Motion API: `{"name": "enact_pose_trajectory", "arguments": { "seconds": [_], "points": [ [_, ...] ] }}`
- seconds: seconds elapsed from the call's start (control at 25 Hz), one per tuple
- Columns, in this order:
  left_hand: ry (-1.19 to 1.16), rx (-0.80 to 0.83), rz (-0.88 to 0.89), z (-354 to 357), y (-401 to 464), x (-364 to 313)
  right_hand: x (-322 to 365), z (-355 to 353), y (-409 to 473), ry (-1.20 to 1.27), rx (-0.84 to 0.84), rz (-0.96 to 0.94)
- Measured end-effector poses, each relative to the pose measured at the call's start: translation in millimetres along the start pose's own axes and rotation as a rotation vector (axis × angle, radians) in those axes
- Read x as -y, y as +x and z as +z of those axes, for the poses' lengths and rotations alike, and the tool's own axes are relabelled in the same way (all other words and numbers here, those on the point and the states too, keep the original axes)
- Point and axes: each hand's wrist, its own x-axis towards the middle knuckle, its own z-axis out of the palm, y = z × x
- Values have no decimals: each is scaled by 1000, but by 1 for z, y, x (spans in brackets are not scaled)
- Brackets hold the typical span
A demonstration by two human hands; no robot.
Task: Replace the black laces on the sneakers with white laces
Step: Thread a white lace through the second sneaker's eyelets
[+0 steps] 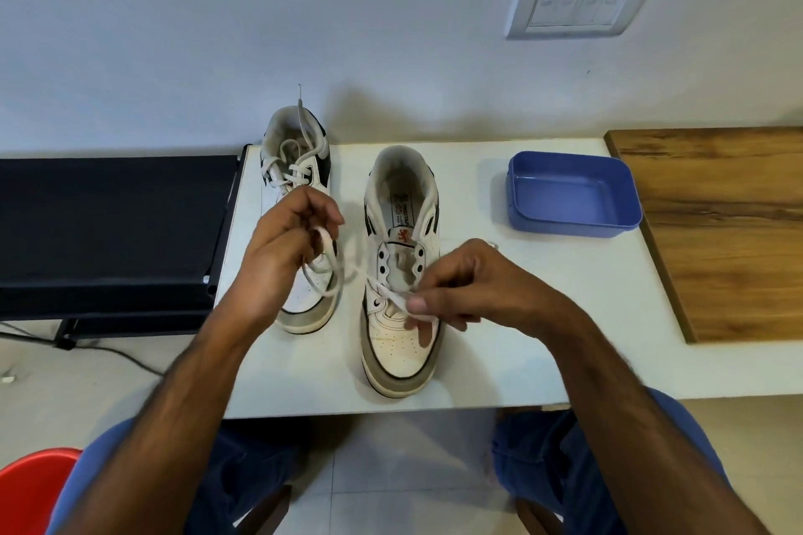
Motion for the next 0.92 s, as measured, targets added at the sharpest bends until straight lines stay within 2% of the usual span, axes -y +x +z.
{"name": "enact_pose_trajectory", "arguments": {
  "seconds": [0.08, 0.24, 0.32, 0.64, 0.8, 0.92],
  "points": [
    [-57, -32, -91, 1, 3, 5, -1, -2, -4, -44, 26, 70],
    [-139, 33, -67, 15, 4, 8, -16, 4, 10, -270, -283, 49],
    [-132, 46, -40, 21, 4, 10, -18, 5, 15, -271, -366, -6],
    [-216, 36, 52, 41, -3, 8, -7, 42, 26, -272, -510, -175],
    [-185, -38, 85, 50, -7, 2, -8, 56, 29, -446, -519, -137],
    [-200, -64, 100, 50, -7, 3, -11, 58, 32, -464, -551, -109]
  ]
}}
